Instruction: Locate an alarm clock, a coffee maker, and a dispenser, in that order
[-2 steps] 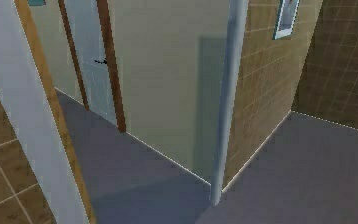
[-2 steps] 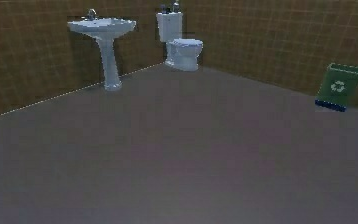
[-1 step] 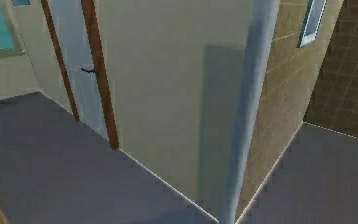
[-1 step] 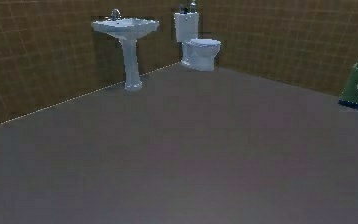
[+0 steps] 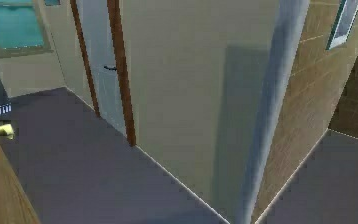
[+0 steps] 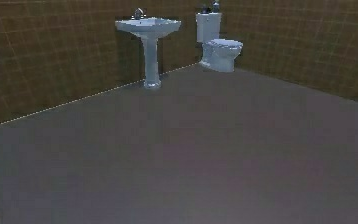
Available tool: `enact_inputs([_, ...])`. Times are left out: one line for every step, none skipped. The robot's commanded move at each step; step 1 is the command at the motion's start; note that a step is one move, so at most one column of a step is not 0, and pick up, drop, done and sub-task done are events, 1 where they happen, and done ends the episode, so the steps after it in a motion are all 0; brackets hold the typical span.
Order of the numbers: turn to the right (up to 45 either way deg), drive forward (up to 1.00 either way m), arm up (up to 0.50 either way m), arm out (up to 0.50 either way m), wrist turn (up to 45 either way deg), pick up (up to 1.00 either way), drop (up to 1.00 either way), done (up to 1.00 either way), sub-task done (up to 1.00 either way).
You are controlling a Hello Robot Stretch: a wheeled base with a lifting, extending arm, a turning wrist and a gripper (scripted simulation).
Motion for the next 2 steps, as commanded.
enact_inputs([0.0,0.20,0.00,0.00,0.0,0.00,0.00,0.00,0.00])
enact_inputs([36.0,0.00,0.00,0.00,0.0,0.00,0.00,0.00,0.00])
